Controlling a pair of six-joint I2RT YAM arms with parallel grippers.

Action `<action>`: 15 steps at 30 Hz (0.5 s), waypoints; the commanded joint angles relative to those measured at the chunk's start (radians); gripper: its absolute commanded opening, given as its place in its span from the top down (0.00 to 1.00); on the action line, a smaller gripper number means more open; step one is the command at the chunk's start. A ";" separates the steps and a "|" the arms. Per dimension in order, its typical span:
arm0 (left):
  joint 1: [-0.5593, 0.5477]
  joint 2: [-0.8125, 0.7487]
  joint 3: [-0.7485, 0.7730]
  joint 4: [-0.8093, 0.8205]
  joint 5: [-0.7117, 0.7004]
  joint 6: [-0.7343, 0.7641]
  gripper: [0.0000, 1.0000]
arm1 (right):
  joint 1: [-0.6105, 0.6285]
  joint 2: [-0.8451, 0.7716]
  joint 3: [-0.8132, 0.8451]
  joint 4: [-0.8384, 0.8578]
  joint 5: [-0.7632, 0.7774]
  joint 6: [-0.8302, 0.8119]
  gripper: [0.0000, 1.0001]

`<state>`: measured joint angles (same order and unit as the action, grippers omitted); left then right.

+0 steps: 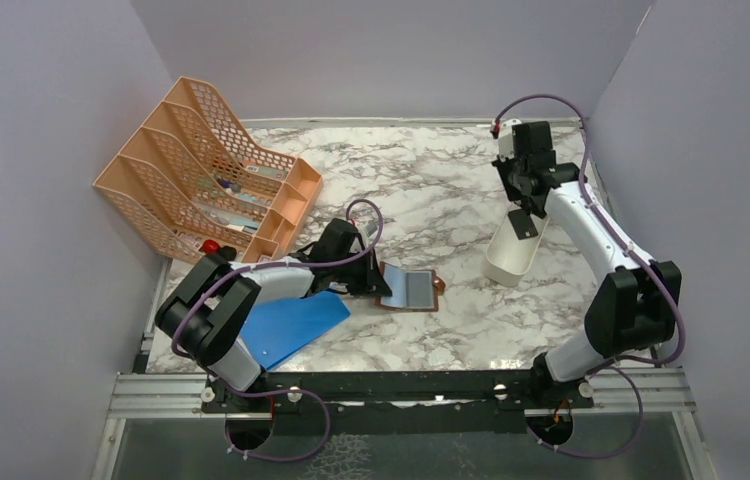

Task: Put the credit cards into the card holder
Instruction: Pick up the credit card from the storage box.

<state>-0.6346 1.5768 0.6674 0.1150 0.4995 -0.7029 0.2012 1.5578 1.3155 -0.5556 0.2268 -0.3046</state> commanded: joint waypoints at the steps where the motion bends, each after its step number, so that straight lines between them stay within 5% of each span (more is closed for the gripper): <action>1: 0.004 0.021 -0.009 0.067 -0.026 -0.038 1.00 | -0.005 -0.067 0.036 -0.041 -0.123 0.179 0.99; 8: 0.004 0.010 -0.047 0.193 0.009 -0.129 1.00 | -0.005 -0.215 -0.091 0.102 -0.554 0.362 0.99; 15: 0.004 0.043 -0.046 0.276 0.019 -0.191 1.00 | 0.004 -0.247 -0.204 0.191 -0.786 0.513 0.99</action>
<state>-0.6346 1.5970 0.6243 0.2935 0.5007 -0.8463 0.1974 1.3140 1.1751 -0.4408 -0.3519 0.0834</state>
